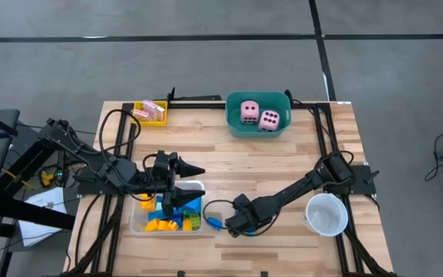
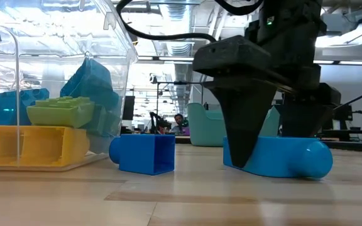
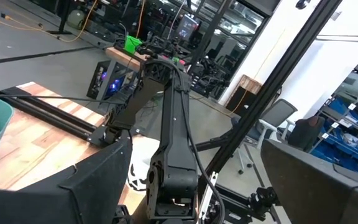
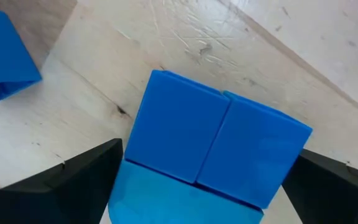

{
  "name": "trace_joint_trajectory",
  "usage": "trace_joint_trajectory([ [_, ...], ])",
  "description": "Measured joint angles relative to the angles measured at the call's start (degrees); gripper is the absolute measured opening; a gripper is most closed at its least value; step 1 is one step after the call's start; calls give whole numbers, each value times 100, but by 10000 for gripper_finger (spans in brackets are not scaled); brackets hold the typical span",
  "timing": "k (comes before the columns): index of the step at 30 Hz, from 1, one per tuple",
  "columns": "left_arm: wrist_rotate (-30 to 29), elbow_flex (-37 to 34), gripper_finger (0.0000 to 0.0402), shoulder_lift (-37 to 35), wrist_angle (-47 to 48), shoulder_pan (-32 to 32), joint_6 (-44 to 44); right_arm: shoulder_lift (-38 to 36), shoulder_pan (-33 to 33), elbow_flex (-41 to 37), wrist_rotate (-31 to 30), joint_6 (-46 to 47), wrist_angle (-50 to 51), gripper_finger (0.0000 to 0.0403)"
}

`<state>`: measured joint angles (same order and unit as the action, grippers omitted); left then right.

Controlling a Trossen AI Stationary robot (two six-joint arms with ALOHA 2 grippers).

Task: Pick & Place Toys
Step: Put the blue game pieces into the transparent bin

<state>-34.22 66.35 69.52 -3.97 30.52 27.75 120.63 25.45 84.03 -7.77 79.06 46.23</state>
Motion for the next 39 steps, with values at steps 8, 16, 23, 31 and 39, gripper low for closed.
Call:
trace_joint_trajectory([
  [8, 166, 0, 355, 0, 2, 2, 0, 5, 50, 2, -85, 138, -79, 400],
  [16, 166, 0, 355, 0, 2, 2, 0, 7, 50, 2, -143, 88, -152, 375],
  [23, 166, 0, 355, 0, 2, 2, 2, 11, 50, 2, -179, 138, -165, 339],
  [31, 168, 0, 355, 0, 2, 2, 15, 14, 50, 9, -262, 1, -192, 299],
  [39, 168, 0, 355, 2, 4, 2, 15, -478, 172, 6, -786, 15, -139, 301],
])
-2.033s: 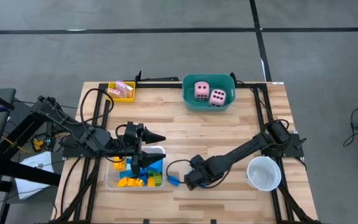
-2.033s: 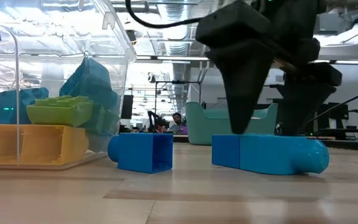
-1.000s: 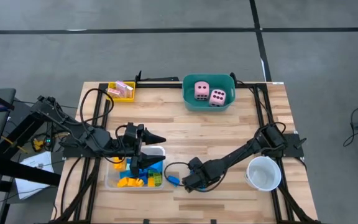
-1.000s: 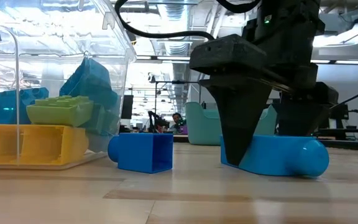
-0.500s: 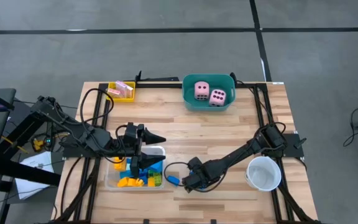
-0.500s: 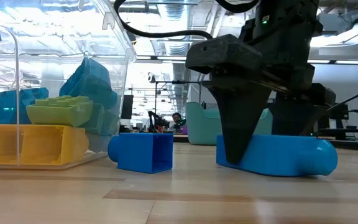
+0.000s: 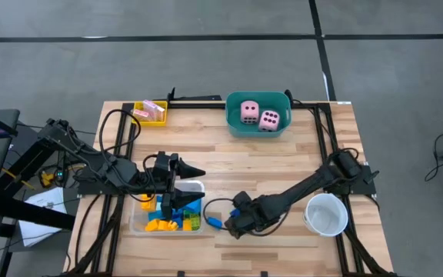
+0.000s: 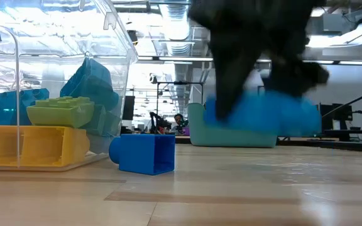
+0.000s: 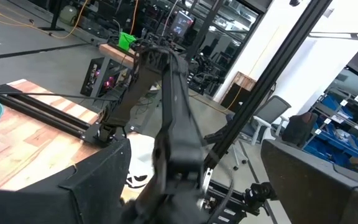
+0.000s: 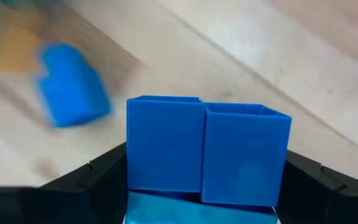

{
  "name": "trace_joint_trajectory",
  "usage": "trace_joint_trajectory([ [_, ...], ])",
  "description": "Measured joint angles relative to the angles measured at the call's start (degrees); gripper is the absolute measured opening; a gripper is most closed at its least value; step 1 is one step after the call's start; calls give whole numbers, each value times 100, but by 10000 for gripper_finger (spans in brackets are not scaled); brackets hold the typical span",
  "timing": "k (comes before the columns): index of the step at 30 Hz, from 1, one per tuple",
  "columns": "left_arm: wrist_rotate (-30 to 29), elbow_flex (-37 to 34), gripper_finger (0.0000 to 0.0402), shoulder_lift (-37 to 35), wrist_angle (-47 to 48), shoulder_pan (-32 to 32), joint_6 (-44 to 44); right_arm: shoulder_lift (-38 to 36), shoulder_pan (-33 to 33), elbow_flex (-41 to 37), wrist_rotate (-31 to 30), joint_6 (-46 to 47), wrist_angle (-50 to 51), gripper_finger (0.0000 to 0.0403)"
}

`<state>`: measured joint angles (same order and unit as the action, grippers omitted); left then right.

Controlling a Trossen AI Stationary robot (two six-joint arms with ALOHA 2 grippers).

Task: Pick & Place Toys
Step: Put the blue game pieces into the transparent bin

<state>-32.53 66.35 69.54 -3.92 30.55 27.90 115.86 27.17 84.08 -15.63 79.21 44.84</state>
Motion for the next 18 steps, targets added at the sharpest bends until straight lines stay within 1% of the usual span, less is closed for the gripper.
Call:
trace_joint_trajectory([
  [3, 0, 0, 355, 0, 2, 0, 0, -383, 75, -1, -464, 69, 22, 301],
  [6, 0, 0, 355, 0, 5, 0, 0, -847, 160, -1, -1006, 11, -161, 301],
  [10, 0, 0, 355, 0, 11, 0, -44, -1369, 212, 5, -1478, -338, -352, 301],
  [14, 1, 0, 355, 2, 70, 0, -61, -1769, 208, 5, -1737, -1200, -934, 301],
  [18, 0, 0, 355, 2, 232, 0, -92, -1998, 205, 1, -1716, -2545, -2023, 301],
])
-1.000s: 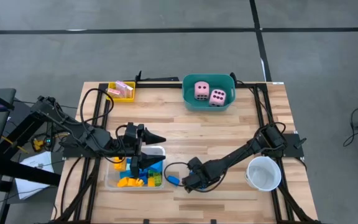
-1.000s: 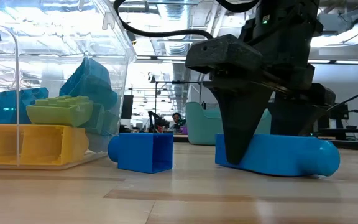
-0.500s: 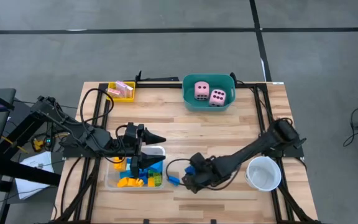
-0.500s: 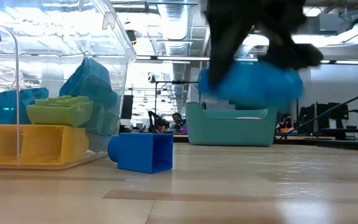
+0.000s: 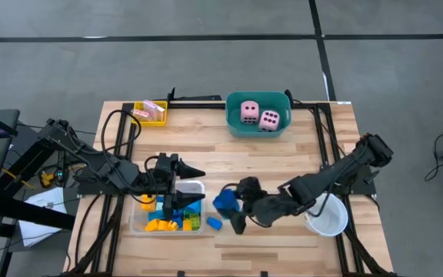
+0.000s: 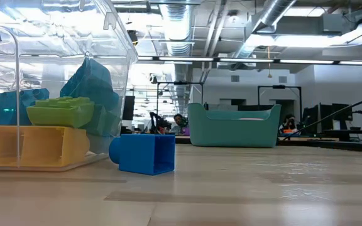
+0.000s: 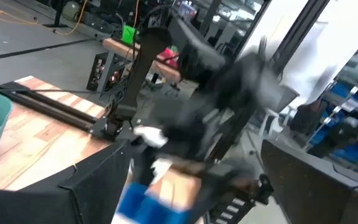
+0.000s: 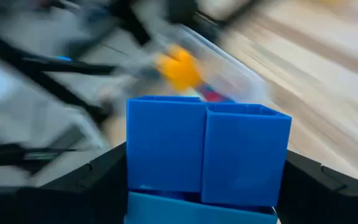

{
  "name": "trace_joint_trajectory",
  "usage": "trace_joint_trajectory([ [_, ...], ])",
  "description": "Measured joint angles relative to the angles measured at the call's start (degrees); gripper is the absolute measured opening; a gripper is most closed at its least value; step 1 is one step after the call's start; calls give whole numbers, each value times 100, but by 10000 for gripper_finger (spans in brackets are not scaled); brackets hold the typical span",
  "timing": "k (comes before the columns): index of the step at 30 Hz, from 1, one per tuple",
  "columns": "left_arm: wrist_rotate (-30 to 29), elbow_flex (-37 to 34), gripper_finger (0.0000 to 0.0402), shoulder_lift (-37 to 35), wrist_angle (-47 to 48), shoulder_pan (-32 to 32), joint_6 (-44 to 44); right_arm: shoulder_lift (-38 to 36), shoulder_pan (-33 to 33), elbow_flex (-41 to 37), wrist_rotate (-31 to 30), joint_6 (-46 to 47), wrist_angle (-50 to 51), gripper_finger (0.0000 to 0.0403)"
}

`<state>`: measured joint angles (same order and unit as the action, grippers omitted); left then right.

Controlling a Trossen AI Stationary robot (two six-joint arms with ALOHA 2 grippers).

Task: Pick & Place Toys
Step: Put the blue game pieces into the transparent bin

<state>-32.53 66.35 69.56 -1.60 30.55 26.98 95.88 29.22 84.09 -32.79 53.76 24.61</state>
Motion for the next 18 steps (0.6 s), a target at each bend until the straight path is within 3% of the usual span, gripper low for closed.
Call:
trace_joint_trajectory([
  [5, 86, 2, 355, 0, 341, 49, 16, -228, 99, 4, 578, -1700, -1201, 301],
  [13, 750, 2, 355, -4, 346, 238, -50, -488, 183, 4, 1169, -2620, -1068, 302],
  [18, 846, 2, 355, 12, 51, 425, -882, -498, 78, 4, 1788, -2986, -1105, 302],
])
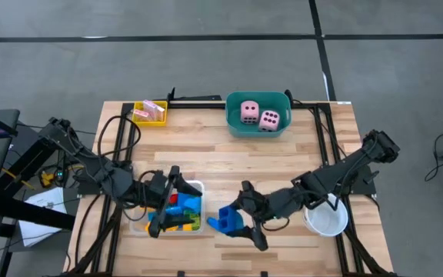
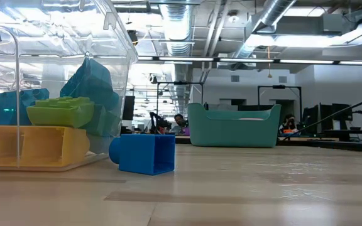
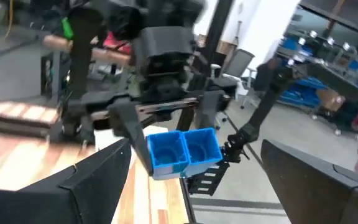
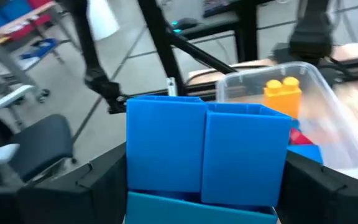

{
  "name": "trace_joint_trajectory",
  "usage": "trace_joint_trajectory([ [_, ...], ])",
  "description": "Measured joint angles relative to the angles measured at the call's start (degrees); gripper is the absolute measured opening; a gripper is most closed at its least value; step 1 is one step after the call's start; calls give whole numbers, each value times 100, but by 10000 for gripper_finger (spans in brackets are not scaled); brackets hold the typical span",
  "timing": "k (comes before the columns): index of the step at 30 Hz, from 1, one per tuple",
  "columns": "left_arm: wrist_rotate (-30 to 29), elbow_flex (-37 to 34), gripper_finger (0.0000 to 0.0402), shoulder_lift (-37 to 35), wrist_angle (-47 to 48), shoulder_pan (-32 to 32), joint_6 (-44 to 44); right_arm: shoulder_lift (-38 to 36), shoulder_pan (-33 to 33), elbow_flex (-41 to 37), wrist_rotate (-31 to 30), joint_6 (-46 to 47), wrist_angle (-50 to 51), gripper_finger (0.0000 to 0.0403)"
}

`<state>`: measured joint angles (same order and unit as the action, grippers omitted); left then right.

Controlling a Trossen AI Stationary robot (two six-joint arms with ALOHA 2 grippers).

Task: Pick & Place Toys
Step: Put the blue game pieces into the transparent bin

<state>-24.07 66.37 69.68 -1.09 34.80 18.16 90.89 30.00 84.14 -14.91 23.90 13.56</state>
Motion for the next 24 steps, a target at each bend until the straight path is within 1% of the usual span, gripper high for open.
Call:
trace_joint_trajectory([
  [2, -89, 0, 355, 12, -40, 39, -283, -6, -104, 0, 265, -118, -86, 302],
  [5, -303, 0, 353, 21, -33, 41, -290, -9, -256, 0, 580, -301, -145, 302],
  [9, -348, 0, 328, 147, -32, -28, -281, -9, -447, 0, 943, -419, -211, 302],
  [17, -413, 0, 252, 431, -44, -80, -108, 24, -852, -2, 893, -291, 122, 302],
  [24, -946, -2, 197, 485, -66, -80, -117, 24, -1052, -4, 911, -298, 509, 302],
])
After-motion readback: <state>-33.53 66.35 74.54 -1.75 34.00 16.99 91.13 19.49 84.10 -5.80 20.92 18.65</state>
